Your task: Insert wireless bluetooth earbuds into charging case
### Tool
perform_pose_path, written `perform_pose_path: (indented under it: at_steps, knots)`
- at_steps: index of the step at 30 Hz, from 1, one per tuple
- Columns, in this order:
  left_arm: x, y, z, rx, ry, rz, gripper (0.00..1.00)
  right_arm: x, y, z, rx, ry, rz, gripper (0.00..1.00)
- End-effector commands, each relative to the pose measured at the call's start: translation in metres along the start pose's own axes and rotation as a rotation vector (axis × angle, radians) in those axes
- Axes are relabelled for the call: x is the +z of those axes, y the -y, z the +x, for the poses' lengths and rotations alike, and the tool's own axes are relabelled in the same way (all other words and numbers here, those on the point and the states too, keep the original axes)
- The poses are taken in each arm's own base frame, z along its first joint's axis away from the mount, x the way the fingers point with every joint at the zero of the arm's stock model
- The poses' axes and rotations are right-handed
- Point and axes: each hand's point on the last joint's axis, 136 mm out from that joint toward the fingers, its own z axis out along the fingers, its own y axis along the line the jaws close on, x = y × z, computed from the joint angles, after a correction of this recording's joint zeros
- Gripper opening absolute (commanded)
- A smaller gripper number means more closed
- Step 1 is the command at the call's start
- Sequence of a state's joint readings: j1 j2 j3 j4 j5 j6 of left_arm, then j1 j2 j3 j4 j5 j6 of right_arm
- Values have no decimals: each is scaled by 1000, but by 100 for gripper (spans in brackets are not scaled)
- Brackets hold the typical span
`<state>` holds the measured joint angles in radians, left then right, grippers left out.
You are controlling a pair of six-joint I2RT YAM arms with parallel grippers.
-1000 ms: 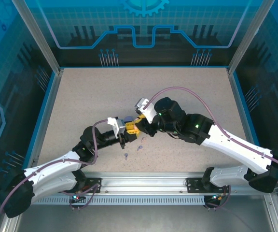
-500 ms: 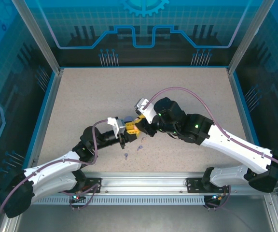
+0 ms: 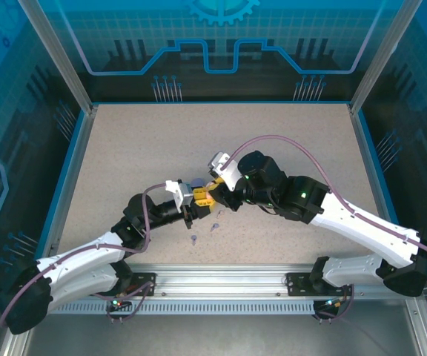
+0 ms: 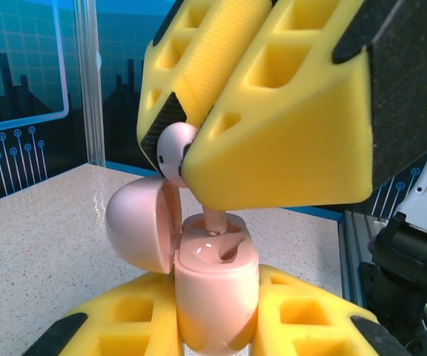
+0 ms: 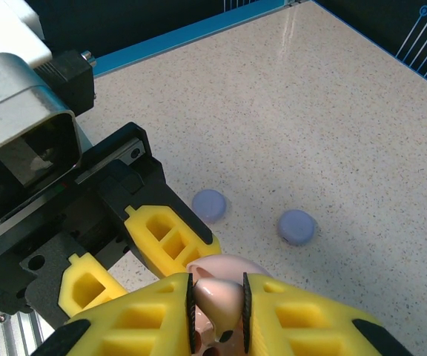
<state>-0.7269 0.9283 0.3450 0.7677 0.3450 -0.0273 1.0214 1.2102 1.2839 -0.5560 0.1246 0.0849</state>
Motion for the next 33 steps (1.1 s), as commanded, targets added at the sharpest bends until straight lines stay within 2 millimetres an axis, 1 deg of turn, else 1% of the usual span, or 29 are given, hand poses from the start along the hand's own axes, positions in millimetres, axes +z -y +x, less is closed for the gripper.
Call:
perform_pose_path:
  at_steps: [1, 7, 12, 17, 20, 33]
  knots:
    - [0, 4, -26, 32, 76, 7, 0, -4, -3, -1, -12, 11, -3, 24]
    - [1, 3, -25, 24, 73, 4, 0, -8, -4, -10, -8, 40, -1, 23]
    - [2, 1, -25, 9, 71, -4, 0, -10, -1, -13, -8, 60, 20, 23]
    - [3, -1, -23, -8, 66, -13, 0, -17, 4, -18, 2, 86, 45, 23]
    - [4, -2, -22, -14, 66, -15, 0, -18, 3, -18, 8, 96, 39, 23]
    - [6, -3, -25, -25, 70, -13, 0, 2, -3, -5, 5, 38, 27, 23]
